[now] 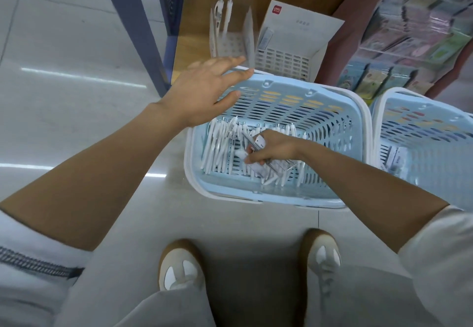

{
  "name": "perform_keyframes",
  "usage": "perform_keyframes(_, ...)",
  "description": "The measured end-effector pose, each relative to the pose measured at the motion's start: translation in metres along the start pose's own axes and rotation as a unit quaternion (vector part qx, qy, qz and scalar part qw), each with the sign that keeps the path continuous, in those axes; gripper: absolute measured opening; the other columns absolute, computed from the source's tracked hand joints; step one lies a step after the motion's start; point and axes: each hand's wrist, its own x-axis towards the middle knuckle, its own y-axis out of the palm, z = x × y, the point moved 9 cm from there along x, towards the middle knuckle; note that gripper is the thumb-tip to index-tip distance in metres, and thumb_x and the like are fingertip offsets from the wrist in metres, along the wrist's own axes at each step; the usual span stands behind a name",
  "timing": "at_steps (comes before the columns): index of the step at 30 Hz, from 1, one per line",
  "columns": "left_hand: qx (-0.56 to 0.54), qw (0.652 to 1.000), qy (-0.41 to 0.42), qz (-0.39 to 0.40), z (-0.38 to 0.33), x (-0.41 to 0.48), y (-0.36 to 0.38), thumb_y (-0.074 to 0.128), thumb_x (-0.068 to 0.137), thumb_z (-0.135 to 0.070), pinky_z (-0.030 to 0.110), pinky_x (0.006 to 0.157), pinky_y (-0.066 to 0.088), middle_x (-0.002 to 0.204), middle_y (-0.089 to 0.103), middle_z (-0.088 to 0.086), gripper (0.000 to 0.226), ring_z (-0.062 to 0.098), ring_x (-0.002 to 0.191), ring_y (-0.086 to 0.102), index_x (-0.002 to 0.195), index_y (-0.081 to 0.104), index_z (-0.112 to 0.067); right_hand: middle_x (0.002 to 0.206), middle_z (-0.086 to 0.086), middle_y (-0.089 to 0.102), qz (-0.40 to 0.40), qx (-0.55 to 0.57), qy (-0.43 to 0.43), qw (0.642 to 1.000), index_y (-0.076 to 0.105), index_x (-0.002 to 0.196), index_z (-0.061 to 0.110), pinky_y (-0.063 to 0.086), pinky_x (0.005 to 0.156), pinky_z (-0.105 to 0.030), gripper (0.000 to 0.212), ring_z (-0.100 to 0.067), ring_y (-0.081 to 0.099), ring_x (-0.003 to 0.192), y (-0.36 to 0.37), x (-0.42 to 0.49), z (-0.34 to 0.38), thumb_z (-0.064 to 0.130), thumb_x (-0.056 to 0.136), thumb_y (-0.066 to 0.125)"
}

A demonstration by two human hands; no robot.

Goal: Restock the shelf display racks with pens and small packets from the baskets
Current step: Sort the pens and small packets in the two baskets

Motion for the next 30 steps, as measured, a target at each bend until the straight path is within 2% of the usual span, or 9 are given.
perform_keyframes(5,0.023,0.999,0.003,-0.022,-0.039,0.032,-0.014,0.027,0.096,-0.041,0.044,0.100,0.035,0.145,0.047,0.009,0.055,0.032,0.129,0.047,0.138,0.050,-0.014,0.061,-0.002,0.059,-0.041,0.043,-0.057,0.997,0.059,0.072,0.007,0.041,0.058,-0.018,0.028,-0.013,0.052,0.060,-0.051,-0.066,0.024,0.029,0.084,0.072)
perform_keyframes(8,0.012,0.998,0.036,-0.048,-0.083,0.062,-0.014,0.035,0.097,-0.032,0.044,0.099,0.036,0.141,0.050,0.012,0.047,0.033,0.126,0.048,0.134,0.054,-0.010,0.054,0.005,0.056,-0.114,0.113,-0.077,0.984,0.055,0.066,0.009,0.038,0.052,-0.017,0.027,-0.006,0.047,0.049,-0.093,-0.114,0.011,0.021,0.088,0.065)
perform_keyframes(12,0.000,0.996,0.076,-0.039,-0.150,0.101,0.002,0.033,0.095,-0.033,0.044,0.099,0.036,0.140,0.049,0.013,0.050,0.033,0.127,0.046,0.133,0.054,-0.010,0.052,0.007,0.059,-0.234,0.244,-0.073,0.938,0.058,0.069,0.014,0.044,0.050,-0.017,0.019,-0.005,0.052,0.047,-0.155,-0.177,-0.046,0.018,0.086,0.065)
perform_keyframes(17,-0.002,0.988,0.149,0.026,-0.235,0.142,0.051,0.034,0.093,-0.036,0.046,0.107,0.033,0.149,0.041,0.014,0.054,0.034,0.135,0.040,0.138,0.050,-0.010,0.059,0.006,0.060,-0.317,0.261,0.004,0.912,0.062,0.076,0.014,0.043,0.050,-0.017,0.015,-0.004,0.054,0.052,-0.189,-0.232,-0.159,0.023,0.087,0.068)
perform_keyframes(19,0.009,0.988,0.153,0.038,-0.255,0.158,0.067,0.034,0.096,-0.038,0.046,0.115,0.025,0.157,0.029,0.013,0.056,0.032,0.144,0.028,0.144,0.043,-0.012,0.059,0.002,0.062,-0.334,0.259,0.046,0.905,0.063,0.073,0.011,0.043,0.050,-0.019,0.018,-0.008,0.054,0.051,-0.193,-0.242,-0.204,0.023,0.084,0.071)
perform_keyframes(21,0.026,0.988,0.145,0.034,-0.264,0.173,0.081,0.040,0.099,-0.034,0.044,0.120,0.011,0.161,0.019,0.009,0.054,0.028,0.149,0.015,0.150,0.033,-0.015,0.049,0.003,0.061,-0.348,0.229,0.105,0.903,0.063,0.065,0.009,0.039,0.042,-0.017,0.025,-0.008,0.050,0.042,-0.197,-0.243,-0.248,0.023,0.082,0.073)
perform_keyframes(24,0.057,0.992,0.106,0.037,-0.261,0.187,0.099,0.043,0.100,-0.033,0.039,0.120,0.000,0.163,0.009,0.006,0.060,0.023,0.150,0.006,0.154,0.022,-0.016,0.042,0.004,0.058,-0.316,0.170,0.177,0.917,0.063,0.061,0.006,0.029,0.033,-0.014,0.030,-0.005,0.040,0.029,-0.196,-0.231,-0.297,0.023,0.083,0.073)
perform_keyframes(27,0.079,0.993,0.071,0.060,-0.252,0.190,0.114,0.037,0.101,-0.038,0.040,0.121,0.002,0.163,0.005,0.004,0.063,0.022,0.150,0.005,0.155,0.016,-0.013,0.059,-0.007,0.063,-0.288,0.143,0.218,0.922,0.065,0.065,0.004,0.036,0.040,-0.020,0.030,-0.014,0.045,0.040,-0.194,-0.209,-0.330,0.028,0.082,0.074)
perform_keyframes(30,0.091,0.992,0.071,0.053,-0.250,0.188,0.113,0.024,0.098,-0.045,0.041,0.121,0.008,0.163,0.010,0.004,0.066,0.022,0.150,0.009,0.154,0.019,-0.012,0.081,-0.013,0.064,-0.271,0.109,0.238,0.926,0.064,0.087,0.000,0.045,0.059,-0.029,0.040,-0.027,0.060,0.070,-0.191,-0.186,-0.351,0.036,0.076,0.078)
